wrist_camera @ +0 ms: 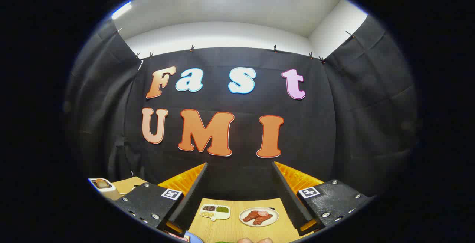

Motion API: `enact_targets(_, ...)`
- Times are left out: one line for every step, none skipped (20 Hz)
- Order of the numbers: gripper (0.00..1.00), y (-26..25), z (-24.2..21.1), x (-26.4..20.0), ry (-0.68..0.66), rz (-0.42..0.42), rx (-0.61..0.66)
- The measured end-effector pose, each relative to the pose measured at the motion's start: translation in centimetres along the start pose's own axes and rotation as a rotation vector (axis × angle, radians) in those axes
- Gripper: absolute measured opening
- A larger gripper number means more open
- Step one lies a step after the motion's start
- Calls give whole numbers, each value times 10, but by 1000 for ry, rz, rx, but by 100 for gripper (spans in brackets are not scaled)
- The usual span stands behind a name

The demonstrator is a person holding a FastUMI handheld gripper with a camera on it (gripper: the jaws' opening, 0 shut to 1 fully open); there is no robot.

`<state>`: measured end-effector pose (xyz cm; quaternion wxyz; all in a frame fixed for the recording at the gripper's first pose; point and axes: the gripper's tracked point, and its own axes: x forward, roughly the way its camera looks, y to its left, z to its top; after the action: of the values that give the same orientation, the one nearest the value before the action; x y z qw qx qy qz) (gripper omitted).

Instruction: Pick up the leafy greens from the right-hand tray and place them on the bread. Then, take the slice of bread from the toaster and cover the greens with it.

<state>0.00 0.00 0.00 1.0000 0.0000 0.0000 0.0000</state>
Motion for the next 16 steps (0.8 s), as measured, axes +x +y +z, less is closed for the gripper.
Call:
enact_targets(98, 3, 0, -2, 9, 4, 0)
enact_targets(98, 6, -1, -5, 15, 4, -2)
enact_targets(98, 7, -2, -5, 24, 4, -2)
enact_targets(98, 10, -5, -5, 38, 11, 4)
enact_targets(98, 13, -10, -7, 56, 16, 13)
enact_targets(98, 14, -13, -7, 73, 19, 23)
enact_targets(99, 14, -15, -8, 86, 17, 33)
enact_targets(99, 12, -16, -8, 94, 13, 39)
enact_targets(99, 10, -15, -8, 95, 10, 42)
enact_targets(99, 8, -15, -7, 94, 2, 41)
enact_targets(99, 5, -14, -8, 94, -3, 39)
enact_targets(99, 2, -13, -9, 93, -7, 37)
enact_targets(99, -1, -12, -9, 91, -11, 36)
enact_targets(99, -4, -11, -9, 88, -18, 35)
enact_targets(99, -8, -10, -9, 86, -25, 35)
enact_targets(99, -10, -10, -8, 87, -29, 36)
